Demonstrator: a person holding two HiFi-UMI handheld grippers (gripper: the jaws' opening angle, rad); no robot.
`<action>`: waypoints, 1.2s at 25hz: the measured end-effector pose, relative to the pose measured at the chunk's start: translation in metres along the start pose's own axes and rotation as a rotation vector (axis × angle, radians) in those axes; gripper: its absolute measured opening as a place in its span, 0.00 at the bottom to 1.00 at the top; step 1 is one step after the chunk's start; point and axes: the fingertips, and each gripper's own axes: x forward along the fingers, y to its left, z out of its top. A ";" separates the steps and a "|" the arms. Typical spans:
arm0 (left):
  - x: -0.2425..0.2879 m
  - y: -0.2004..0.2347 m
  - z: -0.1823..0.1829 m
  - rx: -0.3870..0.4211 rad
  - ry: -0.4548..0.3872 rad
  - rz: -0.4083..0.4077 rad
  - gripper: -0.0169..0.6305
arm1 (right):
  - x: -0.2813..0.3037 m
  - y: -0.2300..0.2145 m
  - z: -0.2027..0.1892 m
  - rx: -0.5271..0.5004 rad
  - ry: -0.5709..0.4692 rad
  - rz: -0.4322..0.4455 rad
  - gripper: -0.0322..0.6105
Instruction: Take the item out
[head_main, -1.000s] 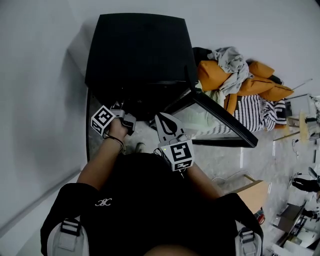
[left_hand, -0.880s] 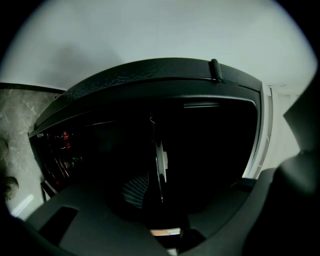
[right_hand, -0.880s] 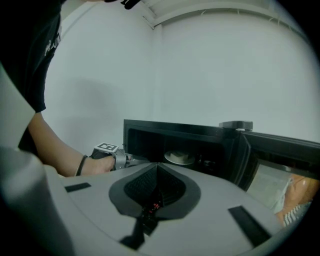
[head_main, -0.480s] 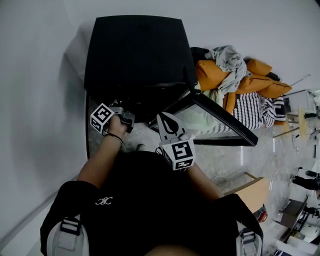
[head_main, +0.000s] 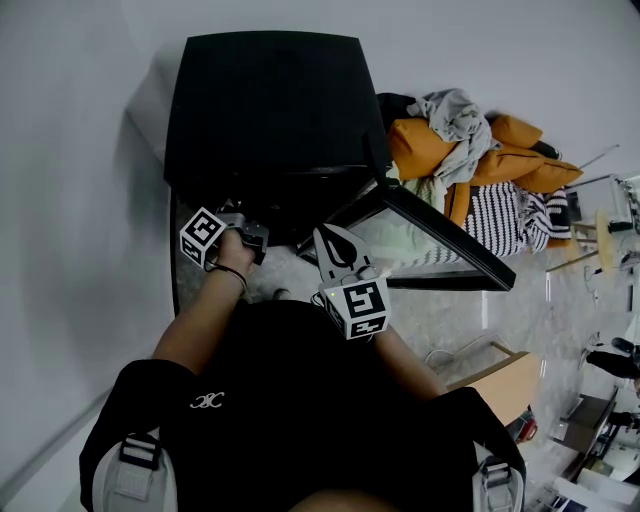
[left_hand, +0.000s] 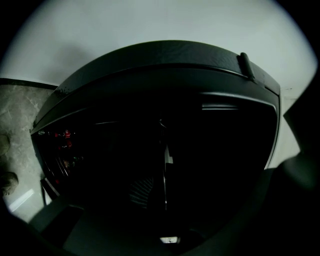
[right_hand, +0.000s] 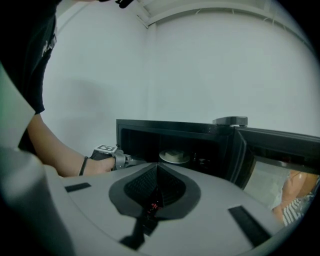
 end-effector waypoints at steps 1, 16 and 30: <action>0.000 -0.001 0.000 0.005 0.000 -0.005 0.15 | 0.000 0.000 -0.001 0.001 0.001 0.000 0.06; -0.004 -0.005 -0.004 0.008 0.012 -0.003 0.08 | 0.005 0.001 -0.005 0.011 0.003 0.022 0.06; -0.037 0.001 -0.022 0.021 0.058 0.025 0.08 | 0.018 0.019 -0.004 -0.027 -0.003 0.084 0.06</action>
